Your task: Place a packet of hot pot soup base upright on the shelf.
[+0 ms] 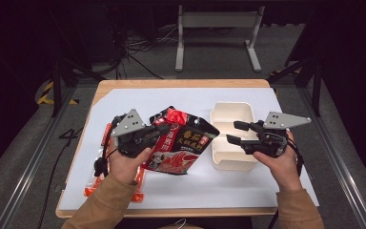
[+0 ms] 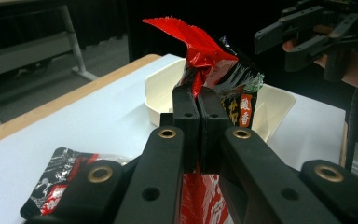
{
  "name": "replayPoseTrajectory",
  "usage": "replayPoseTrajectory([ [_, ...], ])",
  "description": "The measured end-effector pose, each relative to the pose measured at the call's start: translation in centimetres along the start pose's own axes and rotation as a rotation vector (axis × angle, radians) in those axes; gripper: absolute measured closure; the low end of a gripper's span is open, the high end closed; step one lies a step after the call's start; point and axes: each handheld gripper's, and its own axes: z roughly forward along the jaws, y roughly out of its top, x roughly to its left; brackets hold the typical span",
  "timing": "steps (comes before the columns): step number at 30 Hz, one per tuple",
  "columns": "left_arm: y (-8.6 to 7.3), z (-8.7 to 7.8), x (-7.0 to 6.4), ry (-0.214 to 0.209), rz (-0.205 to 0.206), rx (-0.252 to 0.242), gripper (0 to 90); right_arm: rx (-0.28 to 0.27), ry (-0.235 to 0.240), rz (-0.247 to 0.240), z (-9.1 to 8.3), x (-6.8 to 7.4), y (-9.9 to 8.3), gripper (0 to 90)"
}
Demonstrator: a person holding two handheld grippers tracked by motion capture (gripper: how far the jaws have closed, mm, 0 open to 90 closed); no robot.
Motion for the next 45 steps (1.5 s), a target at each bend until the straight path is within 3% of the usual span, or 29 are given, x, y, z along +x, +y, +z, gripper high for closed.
replayPoseTrajectory([
  [2,0.0,-0.1,-0.1,-0.002,0.002,-0.012,88.5,-0.003,0.029,0.007,0.2,0.3,0.2,41.0],
  [15,0.3,-0.3,-1.2,-0.055,0.019,-0.059,88.4,0.045,0.101,0.044,2.7,1.8,0.4,34.2],
  [28,0.4,0.0,-2.3,-0.102,0.046,-0.05,88.3,0.084,0.157,0.094,4.0,2.1,0.1,52.3],
  [30,0.4,0.1,-2.3,-0.102,0.046,-0.046,88.2,0.084,0.177,0.103,4.3,2.2,0.1,60.8],
  [32,0.3,-0.1,-2.2,-0.084,0.056,-0.042,88.0,0.097,0.185,0.083,4.4,2.3,0.5,70.6],
  [38,0.3,-1.3,-1.0,-0.064,0.012,-0.074,87.4,0.138,0.177,0.021,5.2,2.7,2.9,75.8],
  [45,0.2,-2.1,-0.6,-0.051,0.021,-0.086,86.0,0.141,0.173,-0.017,5.1,2.7,5.4,77.3],
])
